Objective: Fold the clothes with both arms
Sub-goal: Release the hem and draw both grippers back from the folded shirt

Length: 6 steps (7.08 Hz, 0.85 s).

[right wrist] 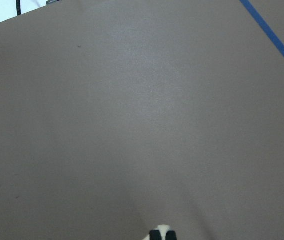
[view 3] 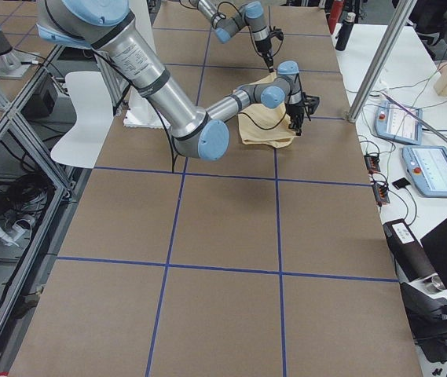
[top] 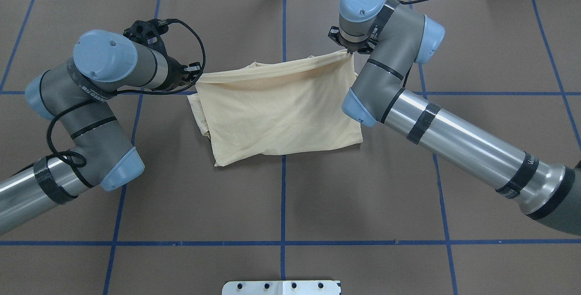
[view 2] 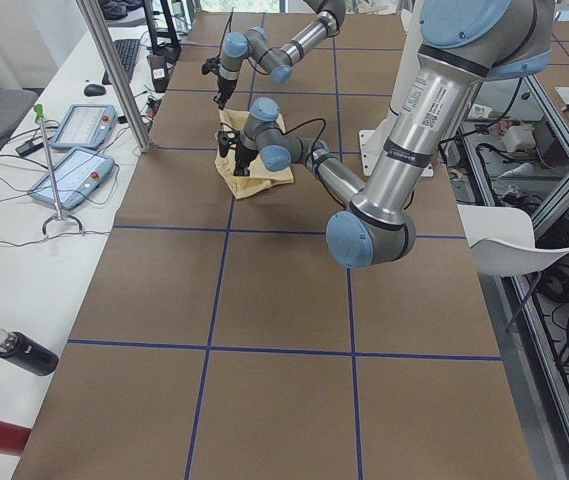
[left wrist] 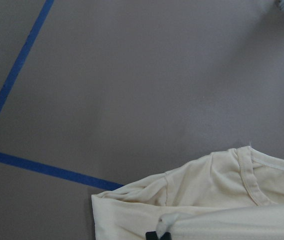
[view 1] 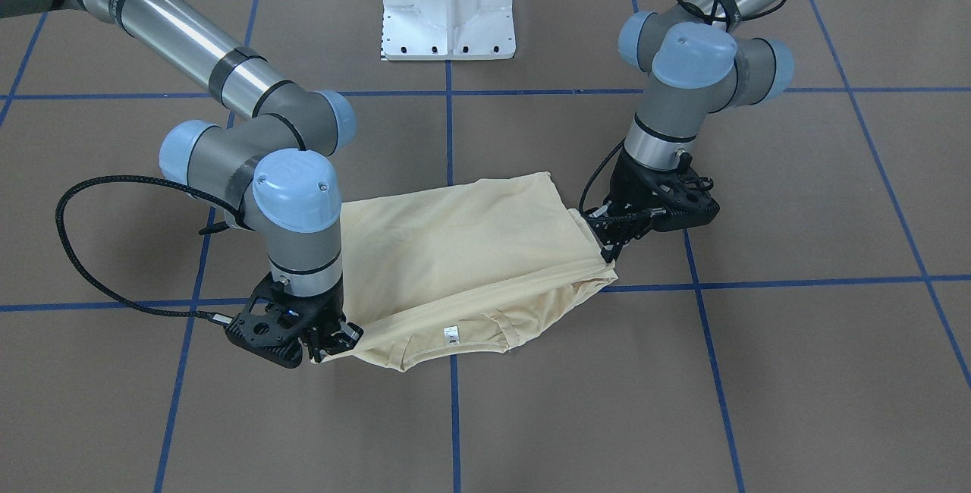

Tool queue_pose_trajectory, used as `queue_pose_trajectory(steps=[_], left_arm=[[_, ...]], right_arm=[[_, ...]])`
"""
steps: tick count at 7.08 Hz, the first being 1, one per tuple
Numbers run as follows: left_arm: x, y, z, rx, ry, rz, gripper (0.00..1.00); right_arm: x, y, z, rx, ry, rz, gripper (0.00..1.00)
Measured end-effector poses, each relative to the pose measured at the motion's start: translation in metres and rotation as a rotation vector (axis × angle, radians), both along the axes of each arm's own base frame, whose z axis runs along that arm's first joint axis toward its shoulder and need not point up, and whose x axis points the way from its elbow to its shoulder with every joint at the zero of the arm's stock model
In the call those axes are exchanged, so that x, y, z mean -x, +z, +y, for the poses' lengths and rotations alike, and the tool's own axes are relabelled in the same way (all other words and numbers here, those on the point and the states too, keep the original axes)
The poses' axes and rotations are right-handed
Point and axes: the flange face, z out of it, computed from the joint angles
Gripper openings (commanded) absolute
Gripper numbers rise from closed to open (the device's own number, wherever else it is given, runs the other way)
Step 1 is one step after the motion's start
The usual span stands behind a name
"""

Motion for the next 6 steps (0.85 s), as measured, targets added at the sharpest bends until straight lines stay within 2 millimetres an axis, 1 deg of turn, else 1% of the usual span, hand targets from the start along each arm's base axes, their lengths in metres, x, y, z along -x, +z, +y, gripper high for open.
queue_pose_trajectory(steps=[1, 2, 3, 4, 5, 6], left_arm=[[-0.006, 0.015, -0.006, 0.001, -0.003, -0.004, 0.00], [-0.011, 0.024, -0.010, 0.005, -0.004, -0.008, 0.00], [-0.016, 0.029, -0.014, 0.003, -0.004, -0.006, 0.00], [-0.021, 0.032, -0.018, 0.002, -0.005, -0.004, 0.14], [-0.023, 0.033, -0.020, 0.001, -0.005, -0.003, 0.27], [-0.023, 0.033, -0.021, 0.000, -0.004, -0.003, 0.35]], right_arm=[[0.009, -0.002, 0.000, 0.002, -0.006, 0.008, 0.00], [0.016, -0.001, 0.001, 0.003, -0.011, 0.015, 0.00], [0.021, 0.003, 0.003, 0.002, -0.012, 0.027, 0.05], [0.025, 0.005, 0.005, -0.002, -0.012, 0.035, 0.42], [0.027, 0.004, 0.006, -0.005, -0.012, 0.037, 0.56], [0.028, 0.002, 0.007, -0.007, -0.009, 0.034, 0.68]])
